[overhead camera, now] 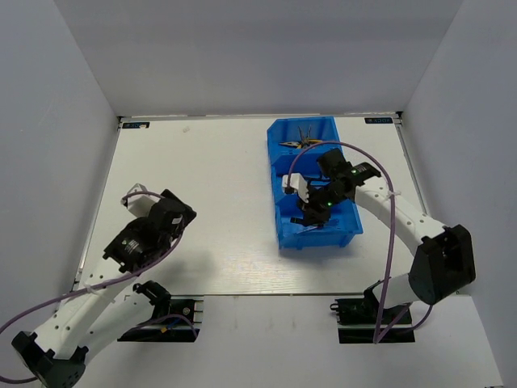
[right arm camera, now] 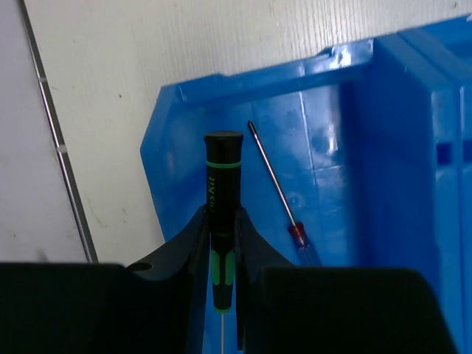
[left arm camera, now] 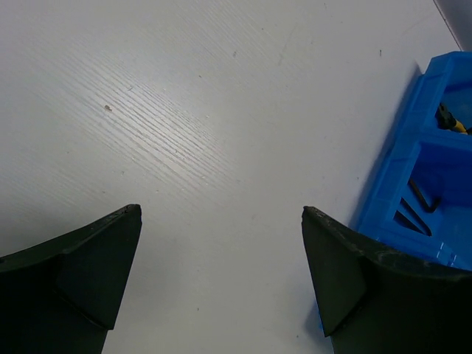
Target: Sort the tools into containers
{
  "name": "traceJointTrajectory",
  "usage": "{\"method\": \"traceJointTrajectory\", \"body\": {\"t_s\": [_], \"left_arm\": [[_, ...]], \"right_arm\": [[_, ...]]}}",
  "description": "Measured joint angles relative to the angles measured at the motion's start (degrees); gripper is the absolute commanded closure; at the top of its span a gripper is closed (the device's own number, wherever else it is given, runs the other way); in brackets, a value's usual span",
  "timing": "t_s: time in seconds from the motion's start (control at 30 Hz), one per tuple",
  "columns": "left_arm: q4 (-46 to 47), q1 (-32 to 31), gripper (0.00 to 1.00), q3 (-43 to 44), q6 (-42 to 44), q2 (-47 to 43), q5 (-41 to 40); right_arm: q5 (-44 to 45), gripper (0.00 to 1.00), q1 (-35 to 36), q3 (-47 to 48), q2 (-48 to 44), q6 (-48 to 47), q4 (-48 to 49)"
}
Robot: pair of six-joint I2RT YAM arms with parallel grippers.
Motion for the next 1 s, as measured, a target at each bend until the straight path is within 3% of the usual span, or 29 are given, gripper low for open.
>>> {"method": "traceJointTrajectory", "body": {"t_s": [0.07,0.1,0.2,0.27,0.53,0.67,1.0], "left_arm": [[1.1,0.0,0.00,0.0,0.7,1.0,0.6],[1.7,0.0,0.00,0.0,1.1,1.3,0.8],[3.1,0.0,0.00,0.0,2.4,2.1,1.6],[4.6,0.0,0.00,0.0,3.5,3.0,2.5],[12.4,0.0,0.00,0.0,15.7,17.1,11.0],[14.9,-0.5,0.00,0.5,23.1,25.7,16.8],[23.7,-1.1,0.00,5.1,34.9,27.3,25.2]], "right_arm": [[0.5,1.00,-0.9,-1.6,-1.2,-1.0,0.2],[0.9,0.88,-1.4,-2.6,-1.6,-1.7,0.3],[2.3,0.35,-2.7,-5.1,-1.7,-2.9,0.5],[4.0,0.10,-3.7,-5.6,-1.7,-4.0,2.2],[5.0,0.10,-6.1,-4.6,-4.5,2.1,2.6],[7.5,0.10,-6.7,-3.2,-6.5,13.0,5.1],[25.8,0.10,-8.6,-3.0,-10.5,33.6,13.0]]}}
